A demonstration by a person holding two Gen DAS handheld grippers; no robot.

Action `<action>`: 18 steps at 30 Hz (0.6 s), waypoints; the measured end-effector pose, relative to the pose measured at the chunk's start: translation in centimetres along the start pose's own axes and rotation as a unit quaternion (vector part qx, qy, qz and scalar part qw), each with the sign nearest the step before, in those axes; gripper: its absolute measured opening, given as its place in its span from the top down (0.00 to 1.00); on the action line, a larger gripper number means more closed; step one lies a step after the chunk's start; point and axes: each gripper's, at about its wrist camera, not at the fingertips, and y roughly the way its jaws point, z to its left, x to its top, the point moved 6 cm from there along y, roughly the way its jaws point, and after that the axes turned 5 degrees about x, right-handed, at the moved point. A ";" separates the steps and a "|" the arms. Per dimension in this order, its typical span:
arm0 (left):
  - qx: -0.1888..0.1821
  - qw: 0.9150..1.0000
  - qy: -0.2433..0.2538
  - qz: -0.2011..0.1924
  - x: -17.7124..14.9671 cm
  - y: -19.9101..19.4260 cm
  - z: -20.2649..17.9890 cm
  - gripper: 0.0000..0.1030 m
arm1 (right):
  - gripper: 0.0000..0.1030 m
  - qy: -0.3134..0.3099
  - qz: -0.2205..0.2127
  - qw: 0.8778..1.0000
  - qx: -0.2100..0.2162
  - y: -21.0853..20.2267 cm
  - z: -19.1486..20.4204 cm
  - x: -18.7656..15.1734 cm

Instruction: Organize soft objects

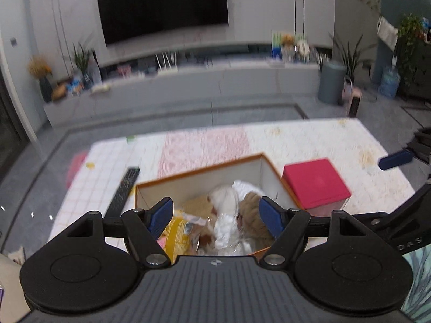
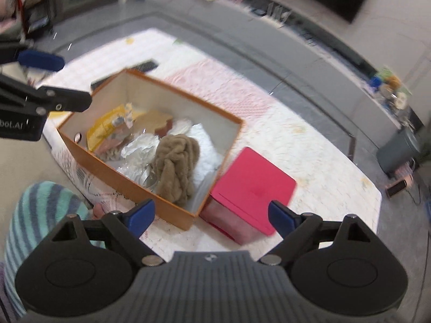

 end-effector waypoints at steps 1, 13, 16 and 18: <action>0.002 1.000 -0.001 -0.017 -0.2 -0.8 -0.5 0.17 | 0.13 0.012 -0.014 1.000 -0.003 -1.0 -0.2 -0.8; 0.026 0.985 -0.043 -0.164 -4.8 -7.9 -4.3 0.07 | 0.08 0.132 -0.196 0.971 -0.033 -11.0 -0.1 -10.7; 0.048 0.981 -0.037 -0.184 -6.0 -8.2 -5.3 0.07 | 0.06 0.144 -0.228 0.961 -0.063 -11.6 0.8 -12.9; 0.054 0.981 -0.033 -0.184 -7.0 -8.0 -6.0 0.07 | 0.05 0.152 -0.248 0.953 -0.086 -11.8 1.4 -14.4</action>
